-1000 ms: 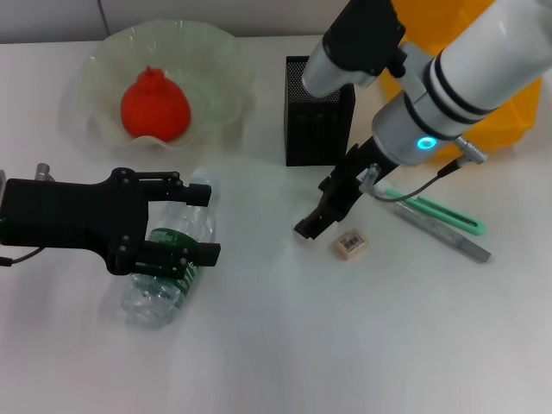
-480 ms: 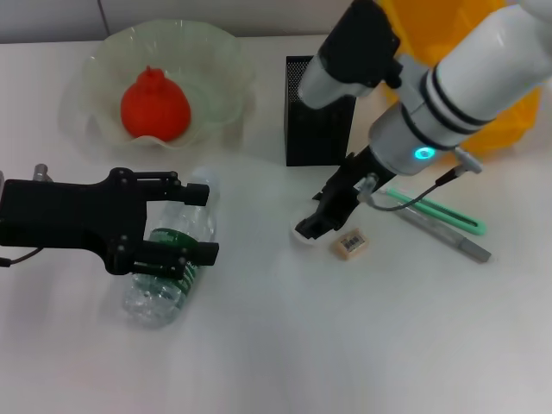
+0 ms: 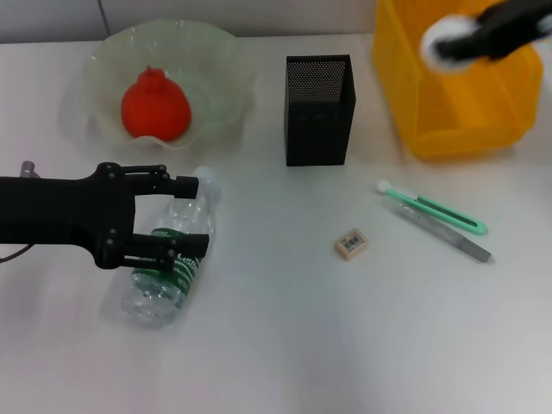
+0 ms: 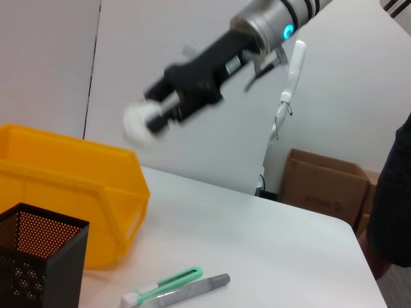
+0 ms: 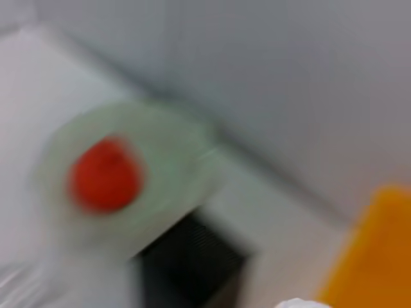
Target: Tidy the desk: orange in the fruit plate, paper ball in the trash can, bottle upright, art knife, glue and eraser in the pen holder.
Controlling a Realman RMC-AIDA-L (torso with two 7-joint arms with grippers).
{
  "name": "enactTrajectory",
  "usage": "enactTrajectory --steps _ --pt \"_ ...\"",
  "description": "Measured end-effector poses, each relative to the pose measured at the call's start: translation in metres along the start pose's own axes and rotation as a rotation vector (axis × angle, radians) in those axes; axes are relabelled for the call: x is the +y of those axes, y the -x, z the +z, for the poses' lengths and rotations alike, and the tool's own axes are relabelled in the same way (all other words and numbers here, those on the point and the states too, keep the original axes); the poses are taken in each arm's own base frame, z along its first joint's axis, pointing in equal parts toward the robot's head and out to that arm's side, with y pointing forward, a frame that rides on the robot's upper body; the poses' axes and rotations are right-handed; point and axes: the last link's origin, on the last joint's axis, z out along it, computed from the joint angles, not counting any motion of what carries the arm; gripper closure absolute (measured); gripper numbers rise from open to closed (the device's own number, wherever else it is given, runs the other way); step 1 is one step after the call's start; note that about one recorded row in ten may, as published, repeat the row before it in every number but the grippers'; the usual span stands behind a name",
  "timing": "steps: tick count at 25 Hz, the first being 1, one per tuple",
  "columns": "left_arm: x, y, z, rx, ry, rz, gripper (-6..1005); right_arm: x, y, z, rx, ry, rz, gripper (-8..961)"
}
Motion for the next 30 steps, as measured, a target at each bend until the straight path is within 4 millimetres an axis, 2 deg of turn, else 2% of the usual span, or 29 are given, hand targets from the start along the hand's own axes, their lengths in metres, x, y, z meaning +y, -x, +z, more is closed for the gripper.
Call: enactTrajectory --steps 3,6,8,11,12,14,17,18,19,21,26,28,29,30 --pt "-0.001 -0.001 0.001 -0.002 -0.003 0.002 204 -0.031 -0.005 -0.008 -0.115 -0.108 0.088 469" --pt "-0.004 -0.002 0.004 -0.003 -0.013 0.008 205 -0.049 -0.017 0.008 -0.164 -0.153 0.171 443" --pt "-0.004 -0.003 0.005 -0.003 -0.012 0.01 206 -0.056 -0.024 0.018 -0.174 -0.163 0.194 426" --pt "-0.008 -0.008 0.007 -0.006 -0.021 -0.02 207 -0.056 -0.03 0.03 -0.194 -0.133 0.177 400" --pt "-0.009 -0.008 0.008 -0.007 -0.023 -0.027 208 -0.054 -0.032 0.032 -0.208 -0.117 0.178 391" --pt "-0.01 -0.012 0.009 -0.015 -0.031 -0.046 208 -0.052 -0.037 0.034 -0.237 -0.088 0.19 308" --pt "-0.011 -0.02 0.01 -0.023 -0.044 -0.065 210 -0.048 -0.05 0.029 -0.279 -0.049 0.212 183" --pt "-0.011 -0.02 0.01 -0.023 -0.044 -0.065 210 -0.044 -0.056 0.026 -0.299 -0.024 0.211 176" --pt "-0.008 -0.039 0.01 -0.05 -0.078 -0.089 210 -0.041 -0.061 0.024 -0.309 0.0 0.211 168" --pt "-0.006 -0.048 0.01 -0.08 -0.103 -0.114 211 -0.029 -0.073 0.018 -0.347 0.072 0.184 154" --pt "-0.006 -0.074 0.034 -0.227 -0.211 -0.225 213 0.009 -0.126 0.011 -0.503 0.289 0.107 117" --pt "-0.008 -0.076 0.04 -0.261 -0.246 -0.246 214 0.023 -0.151 0.016 -0.558 0.332 0.093 102" --pt "-0.016 -0.078 0.051 -0.343 -0.358 -0.295 214 0.03 -0.163 0.019 -0.577 0.35 0.091 102" --pt "-0.018 -0.079 0.054 -0.362 -0.382 -0.305 214 0.035 -0.172 0.021 -0.588 0.361 0.082 102"
